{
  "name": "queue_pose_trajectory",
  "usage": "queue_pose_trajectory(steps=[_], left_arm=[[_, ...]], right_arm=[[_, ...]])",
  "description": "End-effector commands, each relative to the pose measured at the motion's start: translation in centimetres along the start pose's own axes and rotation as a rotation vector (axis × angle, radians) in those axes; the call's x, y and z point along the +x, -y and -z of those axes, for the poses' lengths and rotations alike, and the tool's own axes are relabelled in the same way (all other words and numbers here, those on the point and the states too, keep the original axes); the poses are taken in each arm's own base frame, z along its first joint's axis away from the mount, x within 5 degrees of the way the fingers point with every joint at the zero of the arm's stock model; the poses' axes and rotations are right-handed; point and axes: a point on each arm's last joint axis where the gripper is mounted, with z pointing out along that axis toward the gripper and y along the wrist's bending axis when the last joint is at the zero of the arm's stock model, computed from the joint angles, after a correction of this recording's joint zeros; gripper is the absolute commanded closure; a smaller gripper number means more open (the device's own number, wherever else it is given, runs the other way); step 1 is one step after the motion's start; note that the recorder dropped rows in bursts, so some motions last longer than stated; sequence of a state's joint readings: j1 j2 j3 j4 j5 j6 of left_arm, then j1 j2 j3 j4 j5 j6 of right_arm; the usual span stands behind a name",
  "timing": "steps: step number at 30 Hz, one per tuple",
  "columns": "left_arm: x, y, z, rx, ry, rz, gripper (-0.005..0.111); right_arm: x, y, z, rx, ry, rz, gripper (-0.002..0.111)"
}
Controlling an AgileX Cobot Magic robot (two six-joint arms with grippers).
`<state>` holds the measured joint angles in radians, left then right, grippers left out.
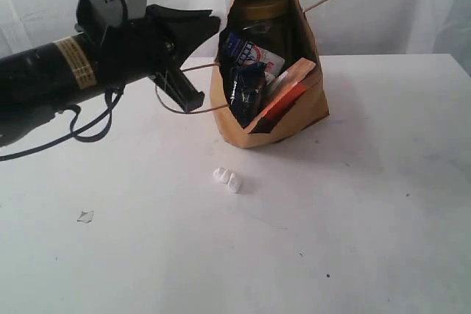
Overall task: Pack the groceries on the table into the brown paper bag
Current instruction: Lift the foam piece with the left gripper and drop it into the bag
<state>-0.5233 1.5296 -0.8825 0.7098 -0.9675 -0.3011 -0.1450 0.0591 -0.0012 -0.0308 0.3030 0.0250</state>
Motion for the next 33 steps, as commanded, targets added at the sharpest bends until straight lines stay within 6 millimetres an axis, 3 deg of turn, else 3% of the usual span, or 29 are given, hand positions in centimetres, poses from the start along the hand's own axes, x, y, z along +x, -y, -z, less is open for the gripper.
queue_pose_trajectory(steps=[1,10,14,18,20,27,30,33], left_arm=[[1.2,-0.7,-2.4,0.01,-0.003,-0.01,0.107],[3.1,-1.5,-5.7,0.063,-0.104,-0.119,0.103],[4.0,-1.7,-6.4,0.065,-0.124,-0.119,0.076],[4.2,-1.7,-6.8,0.064,-0.119,-0.038,0.037],[4.0,-1.6,-6.8,0.07,-0.094,-0.013,0.029],[3.0,-2.0,-6.3,0.065,-0.116,-0.058,0.029],[1.5,-2.9,-5.4,0.052,-0.112,-0.107,0.029],[-0.5,-5.0,-3.7,-0.015,-0.085,-0.028,0.029]], right_arm=[[0.0,0.0,0.0,0.007,0.01,0.002,0.108],[0.0,0.0,0.0,0.007,0.01,0.002,0.108],[0.0,0.0,0.0,0.007,0.01,0.002,0.108],[0.0,0.0,0.0,0.007,0.01,0.002,0.108],[0.0,0.0,0.0,0.007,0.01,0.002,0.108],[0.0,0.0,0.0,0.007,0.01,0.002,0.108],[0.0,0.0,0.0,0.007,0.01,0.002,0.108],[0.0,0.0,0.0,0.007,0.01,0.002,0.108]])
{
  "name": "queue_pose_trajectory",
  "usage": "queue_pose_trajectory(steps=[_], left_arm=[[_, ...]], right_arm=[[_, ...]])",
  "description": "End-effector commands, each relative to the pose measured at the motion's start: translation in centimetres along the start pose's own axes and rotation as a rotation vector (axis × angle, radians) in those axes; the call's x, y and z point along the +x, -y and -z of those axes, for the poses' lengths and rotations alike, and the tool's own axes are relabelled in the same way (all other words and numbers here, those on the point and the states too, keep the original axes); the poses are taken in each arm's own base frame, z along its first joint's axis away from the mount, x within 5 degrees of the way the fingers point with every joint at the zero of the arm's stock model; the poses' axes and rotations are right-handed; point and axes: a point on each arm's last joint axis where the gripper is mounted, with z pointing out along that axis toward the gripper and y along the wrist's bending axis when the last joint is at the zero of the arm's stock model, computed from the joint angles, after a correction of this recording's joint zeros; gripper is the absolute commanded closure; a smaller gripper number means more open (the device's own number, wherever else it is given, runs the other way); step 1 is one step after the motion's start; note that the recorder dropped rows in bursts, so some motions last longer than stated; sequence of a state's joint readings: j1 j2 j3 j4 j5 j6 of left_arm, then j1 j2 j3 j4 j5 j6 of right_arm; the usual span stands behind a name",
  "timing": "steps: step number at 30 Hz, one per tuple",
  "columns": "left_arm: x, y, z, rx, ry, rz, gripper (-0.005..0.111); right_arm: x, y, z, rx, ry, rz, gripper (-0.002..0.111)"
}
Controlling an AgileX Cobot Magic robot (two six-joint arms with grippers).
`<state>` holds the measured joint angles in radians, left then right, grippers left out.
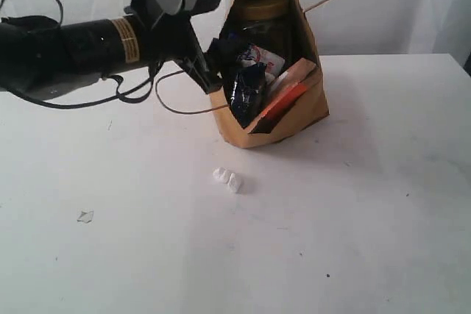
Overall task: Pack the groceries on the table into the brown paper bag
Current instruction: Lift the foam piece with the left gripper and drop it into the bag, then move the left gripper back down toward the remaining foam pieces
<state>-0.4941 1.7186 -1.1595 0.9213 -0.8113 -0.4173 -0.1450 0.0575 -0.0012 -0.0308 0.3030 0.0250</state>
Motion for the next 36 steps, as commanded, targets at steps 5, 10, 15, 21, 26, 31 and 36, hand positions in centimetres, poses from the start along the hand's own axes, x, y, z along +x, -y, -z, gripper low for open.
queue_pose_trajectory(steps=[5,10,15,21,26,31,36], left_arm=[[-1.5,-4.4,5.8,-0.18,0.012,0.171,0.029],[1.2,-5.1,10.9,-0.381,-0.031,0.375,0.029],[5.5,-2.7,15.6,-0.584,-0.134,0.579,0.029],[10.3,2.4,18.8,-0.611,-0.403,0.703,0.029],[10.9,4.6,18.9,-0.545,-0.43,0.772,0.029],[9.8,6.8,16.5,-0.306,-0.352,0.641,0.029],[10.7,8.6,12.6,-0.06,-0.327,0.319,0.029]], right_arm=[[0.0,0.0,0.0,0.007,0.009,0.002,0.108],[0.0,0.0,0.0,0.007,0.009,0.002,0.108],[0.0,0.0,0.0,0.007,0.009,0.002,0.108],[0.0,0.0,0.0,0.007,0.009,0.002,0.108],[0.0,0.0,0.0,0.007,0.009,0.002,0.108],[0.0,0.0,0.0,0.007,0.009,0.002,0.108],[0.0,0.0,0.0,0.007,0.009,0.002,0.108]])
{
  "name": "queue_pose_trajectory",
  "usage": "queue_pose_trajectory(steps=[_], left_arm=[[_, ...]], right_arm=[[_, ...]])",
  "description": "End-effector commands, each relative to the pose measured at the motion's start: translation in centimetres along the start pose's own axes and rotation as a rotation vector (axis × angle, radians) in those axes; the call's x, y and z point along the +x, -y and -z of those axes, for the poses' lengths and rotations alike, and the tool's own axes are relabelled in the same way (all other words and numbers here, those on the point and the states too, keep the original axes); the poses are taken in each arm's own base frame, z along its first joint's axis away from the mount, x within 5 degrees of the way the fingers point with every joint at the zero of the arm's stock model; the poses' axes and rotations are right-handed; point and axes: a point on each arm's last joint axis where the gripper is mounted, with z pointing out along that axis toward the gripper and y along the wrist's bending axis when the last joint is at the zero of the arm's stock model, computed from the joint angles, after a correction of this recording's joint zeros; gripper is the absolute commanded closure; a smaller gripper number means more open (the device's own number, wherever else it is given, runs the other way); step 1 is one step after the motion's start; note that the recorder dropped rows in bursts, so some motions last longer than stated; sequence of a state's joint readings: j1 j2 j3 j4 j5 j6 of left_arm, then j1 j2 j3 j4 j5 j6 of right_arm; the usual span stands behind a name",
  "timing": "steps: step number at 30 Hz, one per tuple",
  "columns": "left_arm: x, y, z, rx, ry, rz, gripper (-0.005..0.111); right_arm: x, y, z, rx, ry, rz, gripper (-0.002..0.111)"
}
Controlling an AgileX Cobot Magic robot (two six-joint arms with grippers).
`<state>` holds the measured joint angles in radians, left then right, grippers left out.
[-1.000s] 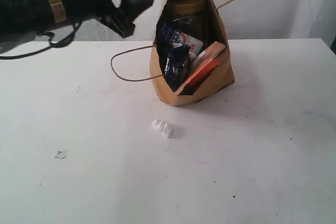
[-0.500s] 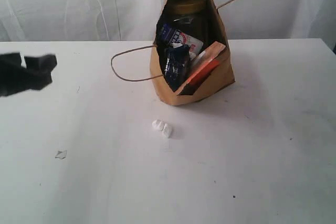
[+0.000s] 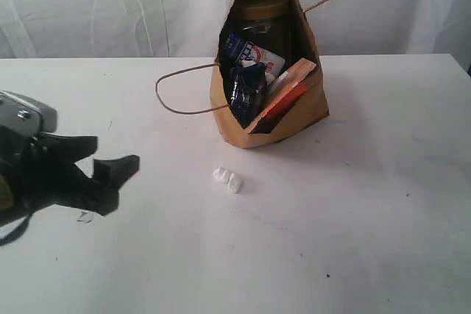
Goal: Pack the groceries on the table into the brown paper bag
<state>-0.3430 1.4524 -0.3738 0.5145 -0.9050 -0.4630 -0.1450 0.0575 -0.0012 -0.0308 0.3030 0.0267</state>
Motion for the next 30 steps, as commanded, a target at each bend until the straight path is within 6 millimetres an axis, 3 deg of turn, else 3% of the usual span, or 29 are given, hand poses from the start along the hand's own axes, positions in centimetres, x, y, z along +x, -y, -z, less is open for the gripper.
queue_pose_trajectory(steps=[1,4,6,13,19,30], left_arm=[[0.6,1.9,-3.5,0.17,-0.005,-0.374,0.029],[0.6,2.9,-6.2,0.305,0.012,-0.659,0.029],[0.1,3.1,-7.1,0.328,0.037,-0.696,0.029],[-1.3,3.0,-8.7,0.331,0.081,-0.45,0.029],[1.0,2.5,-14.0,0.415,-0.017,-0.233,0.029],[1.9,2.5,-15.3,0.443,0.007,-0.414,0.029]], right_arm=[[0.0,0.0,0.0,0.007,0.009,0.004,0.108],[0.0,0.0,0.0,0.007,0.009,0.004,0.108],[0.0,0.0,0.0,0.007,0.009,0.004,0.108],[0.0,0.0,0.0,0.007,0.009,0.004,0.108],[0.0,0.0,0.0,0.007,0.009,0.004,0.108],[0.0,0.0,0.0,0.007,0.009,0.004,0.108]])
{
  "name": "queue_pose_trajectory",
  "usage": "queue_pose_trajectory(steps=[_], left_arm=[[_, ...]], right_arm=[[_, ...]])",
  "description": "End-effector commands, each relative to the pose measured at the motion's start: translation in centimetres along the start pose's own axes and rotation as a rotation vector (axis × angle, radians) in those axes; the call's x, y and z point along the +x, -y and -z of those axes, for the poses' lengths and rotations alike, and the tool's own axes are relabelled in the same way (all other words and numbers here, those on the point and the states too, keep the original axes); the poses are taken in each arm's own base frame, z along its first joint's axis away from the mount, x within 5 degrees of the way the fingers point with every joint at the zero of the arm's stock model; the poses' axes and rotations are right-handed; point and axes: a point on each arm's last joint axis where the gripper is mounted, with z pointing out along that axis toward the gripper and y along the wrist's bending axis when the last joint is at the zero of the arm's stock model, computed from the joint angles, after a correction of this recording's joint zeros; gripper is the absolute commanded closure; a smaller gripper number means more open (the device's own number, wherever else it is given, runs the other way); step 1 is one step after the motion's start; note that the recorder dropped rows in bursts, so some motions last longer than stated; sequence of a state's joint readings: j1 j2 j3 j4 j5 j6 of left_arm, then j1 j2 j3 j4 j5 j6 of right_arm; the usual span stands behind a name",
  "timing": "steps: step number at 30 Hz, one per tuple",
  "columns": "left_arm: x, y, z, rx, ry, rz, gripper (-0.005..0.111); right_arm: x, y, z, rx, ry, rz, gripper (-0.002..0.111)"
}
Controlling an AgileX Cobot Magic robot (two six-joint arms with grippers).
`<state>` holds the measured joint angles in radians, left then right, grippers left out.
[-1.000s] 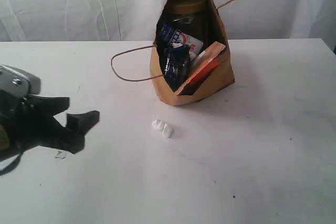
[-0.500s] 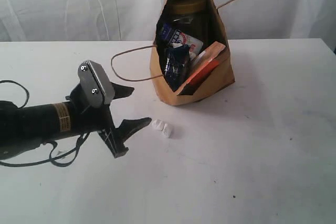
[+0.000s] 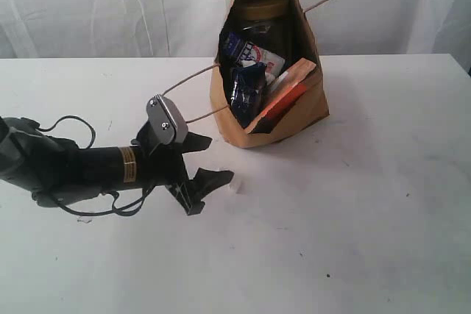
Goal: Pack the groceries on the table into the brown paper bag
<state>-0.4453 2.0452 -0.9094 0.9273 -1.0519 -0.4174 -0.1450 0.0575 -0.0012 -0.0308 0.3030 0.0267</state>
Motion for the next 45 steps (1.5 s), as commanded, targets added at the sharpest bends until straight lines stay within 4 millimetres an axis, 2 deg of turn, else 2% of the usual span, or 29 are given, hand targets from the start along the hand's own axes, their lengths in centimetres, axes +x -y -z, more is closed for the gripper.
queue_pose_trajectory(steps=[1,5,9,12,17,23,29,32,37,45], left_arm=[[1.0,0.4,-0.4,0.024,-0.023,-0.08,0.029],[2.2,0.7,-0.8,0.044,-0.059,-0.119,0.035],[2.5,0.7,-0.9,0.045,-0.052,-0.147,0.049],[2.9,0.8,-1.0,0.05,-0.061,-0.14,0.055],[3.1,1.1,-1.4,0.047,-0.063,-0.138,0.055],[1.9,0.5,-2.3,0.027,-0.036,-0.161,0.055],[1.9,0.2,-2.5,0.02,-0.069,-0.17,0.056],[1.9,0.3,-2.5,0.029,-0.07,-0.178,0.07],[1.7,0.4,-2.4,0.043,-0.069,-0.177,0.106],[-0.2,-0.1,-1.5,0.035,-0.034,-0.136,0.107]], right_arm=[[0.0,0.0,0.0,0.007,0.009,0.004,0.108],[0.0,0.0,0.0,0.006,0.009,0.002,0.108],[0.0,0.0,0.0,0.006,0.009,0.002,0.108],[0.0,0.0,0.0,0.006,0.009,0.002,0.108],[0.0,0.0,0.0,0.006,0.009,0.002,0.108],[0.0,0.0,0.0,0.006,0.009,0.002,0.108],[0.0,0.0,0.0,0.006,0.009,0.002,0.108],[0.0,0.0,0.0,0.006,0.009,0.002,0.108],[0.0,0.0,0.0,0.006,0.009,0.002,0.108],[0.0,0.0,0.0,0.006,0.009,0.002,0.108]])
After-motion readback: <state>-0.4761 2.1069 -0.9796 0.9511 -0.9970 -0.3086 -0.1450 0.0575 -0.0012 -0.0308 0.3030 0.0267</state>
